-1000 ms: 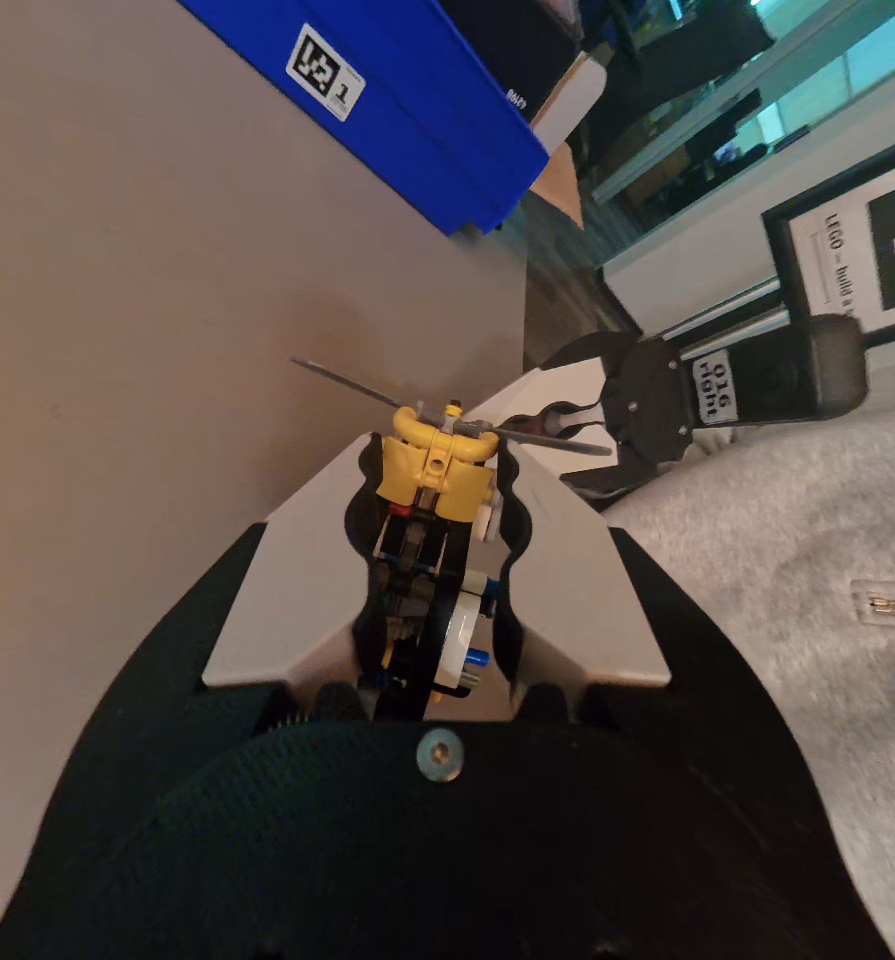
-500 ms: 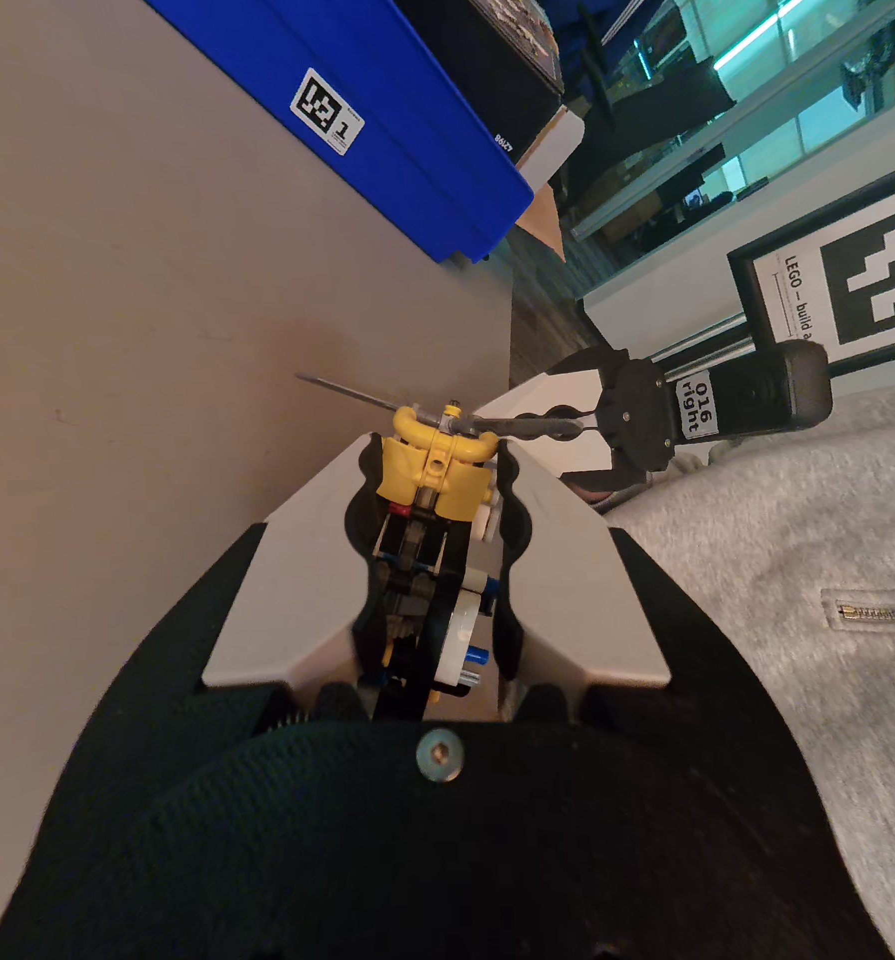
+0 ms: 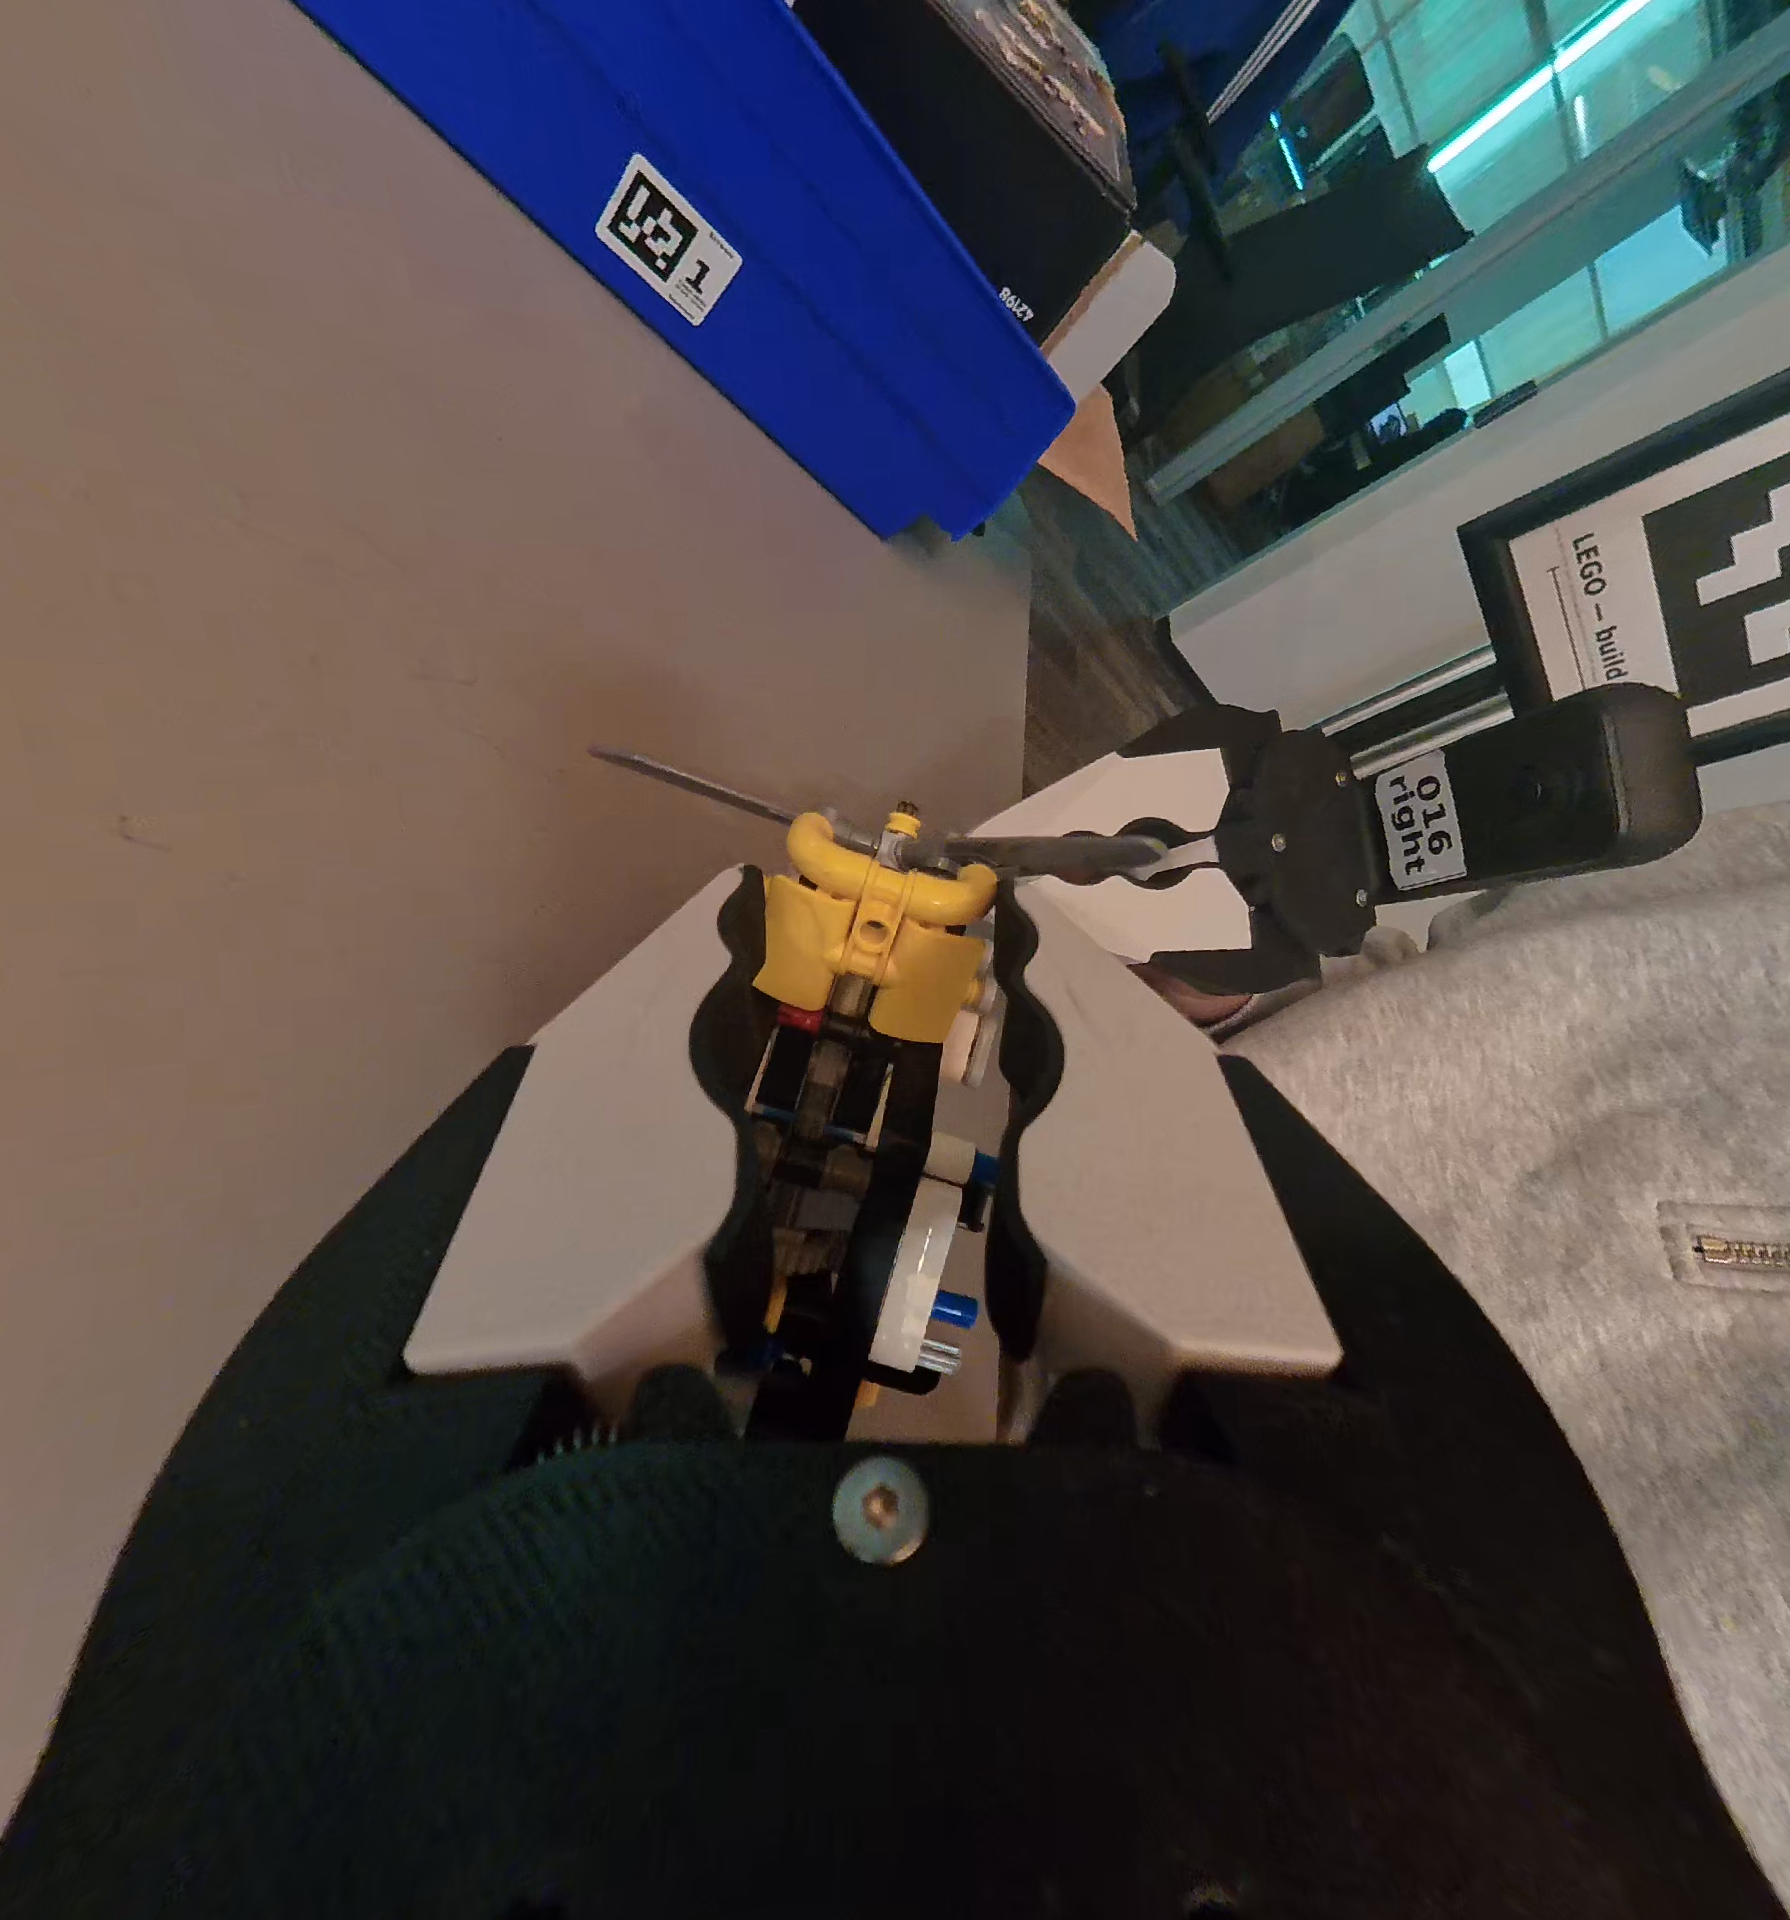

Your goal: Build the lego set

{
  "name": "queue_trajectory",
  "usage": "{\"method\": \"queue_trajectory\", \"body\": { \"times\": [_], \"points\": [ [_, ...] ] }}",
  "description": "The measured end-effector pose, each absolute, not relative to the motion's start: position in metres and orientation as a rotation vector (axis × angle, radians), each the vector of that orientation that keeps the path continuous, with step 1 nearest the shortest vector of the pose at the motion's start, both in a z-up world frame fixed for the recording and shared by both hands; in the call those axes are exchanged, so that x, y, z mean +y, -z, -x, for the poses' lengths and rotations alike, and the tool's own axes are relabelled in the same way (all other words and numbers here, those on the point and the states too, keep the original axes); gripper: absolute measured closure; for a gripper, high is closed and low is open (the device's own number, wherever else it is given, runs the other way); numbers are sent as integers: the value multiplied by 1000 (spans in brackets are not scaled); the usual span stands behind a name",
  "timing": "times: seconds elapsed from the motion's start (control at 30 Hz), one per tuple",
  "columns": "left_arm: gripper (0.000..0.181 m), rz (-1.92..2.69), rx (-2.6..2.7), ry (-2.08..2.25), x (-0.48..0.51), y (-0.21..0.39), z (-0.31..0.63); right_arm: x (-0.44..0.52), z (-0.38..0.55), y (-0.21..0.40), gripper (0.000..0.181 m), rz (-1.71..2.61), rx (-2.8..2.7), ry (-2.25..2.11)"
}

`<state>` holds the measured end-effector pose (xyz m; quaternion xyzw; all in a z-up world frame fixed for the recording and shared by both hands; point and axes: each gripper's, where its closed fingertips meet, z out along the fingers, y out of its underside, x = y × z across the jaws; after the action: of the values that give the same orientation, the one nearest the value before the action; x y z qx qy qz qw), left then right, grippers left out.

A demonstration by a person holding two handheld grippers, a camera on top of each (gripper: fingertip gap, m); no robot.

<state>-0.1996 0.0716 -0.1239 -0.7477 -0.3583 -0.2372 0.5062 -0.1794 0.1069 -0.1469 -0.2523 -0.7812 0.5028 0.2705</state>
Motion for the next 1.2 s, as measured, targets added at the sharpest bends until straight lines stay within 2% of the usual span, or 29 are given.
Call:
{"method": "queue_trajectory", "body": {
  "times": [0.73,1.2],
  "points": [
    [139,1807,-886,511,76,124,199,111,181,150,181,795,-2030,-1399],
    [139,1808,-918,450,81,123,200,118,186,149,181,557,-1911,-1118]
  ]
}}
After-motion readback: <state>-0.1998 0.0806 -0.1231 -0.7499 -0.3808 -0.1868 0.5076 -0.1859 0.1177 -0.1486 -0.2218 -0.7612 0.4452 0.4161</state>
